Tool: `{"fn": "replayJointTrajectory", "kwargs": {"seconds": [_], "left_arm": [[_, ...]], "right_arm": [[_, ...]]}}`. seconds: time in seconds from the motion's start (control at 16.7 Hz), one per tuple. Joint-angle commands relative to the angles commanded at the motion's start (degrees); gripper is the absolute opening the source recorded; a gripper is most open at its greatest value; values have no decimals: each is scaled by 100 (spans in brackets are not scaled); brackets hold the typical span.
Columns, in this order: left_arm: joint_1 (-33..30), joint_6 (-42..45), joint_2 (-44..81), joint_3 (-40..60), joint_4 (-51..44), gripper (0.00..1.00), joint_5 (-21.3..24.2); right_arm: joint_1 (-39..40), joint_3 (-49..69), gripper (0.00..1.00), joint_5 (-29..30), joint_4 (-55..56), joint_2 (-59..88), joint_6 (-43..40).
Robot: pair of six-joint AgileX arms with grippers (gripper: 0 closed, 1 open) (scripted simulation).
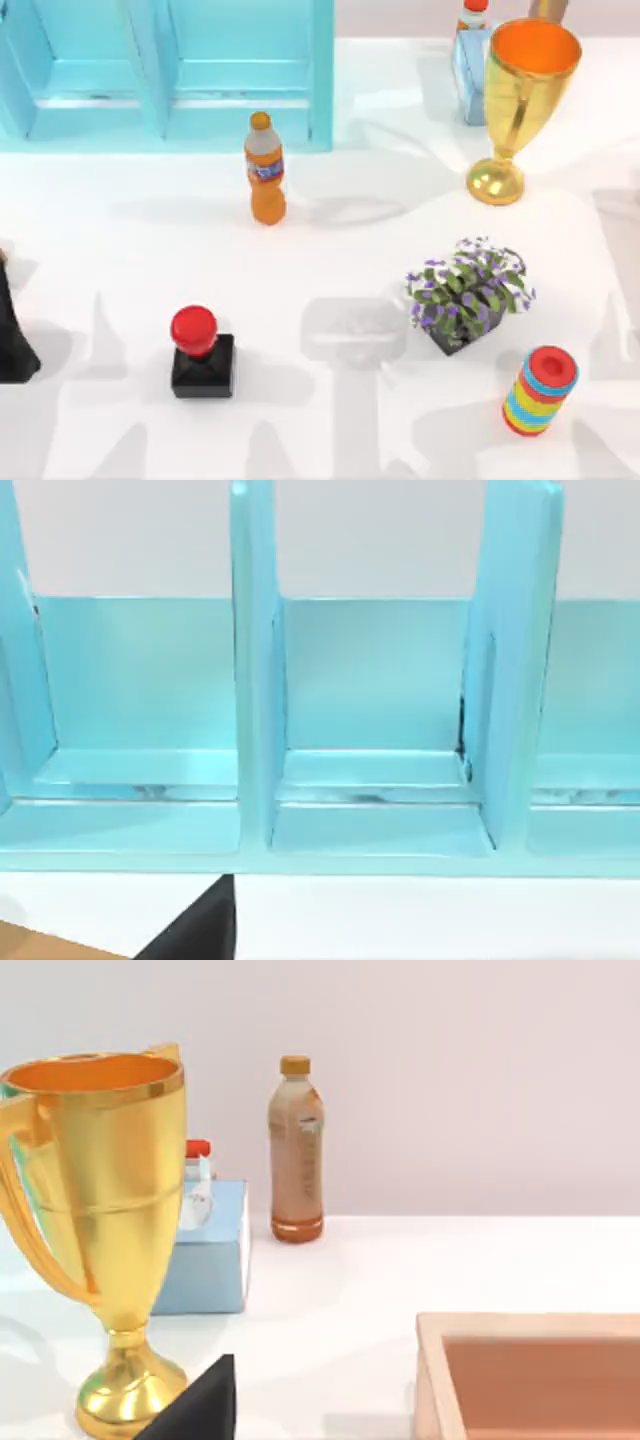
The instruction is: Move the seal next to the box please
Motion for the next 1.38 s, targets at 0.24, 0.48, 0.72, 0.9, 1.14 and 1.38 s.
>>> {"fn": "replayJointTrajectory", "kwargs": {"seconds": [0.24, 0.48, 0.72, 0.9, 1.14, 1.38], "left_arm": [[0, 0, 0, 0, 0, 100, 0], [0, 0, 0, 0, 0, 100, 0], [0, 0, 0, 0, 0, 100, 0], [0, 0, 0, 0, 0, 100, 0], [0, 0, 0, 0, 0, 100, 0], [0, 0, 0, 0, 0, 100, 0]], "right_arm": [[86, 146, 100, -27, -90, 138, 64], [612, 1053, 100, -145, -709, 1057, 489], [1474, 2486, 100, -243, -1861, 2734, 1217], [2247, 3750, 100, -251, -2992, 4370, 1887], [3326, 5621, 100, -155, -4676, 6846, 2854], [4338, 7742, 100, 84, -6298, 9359, 3844]]}}
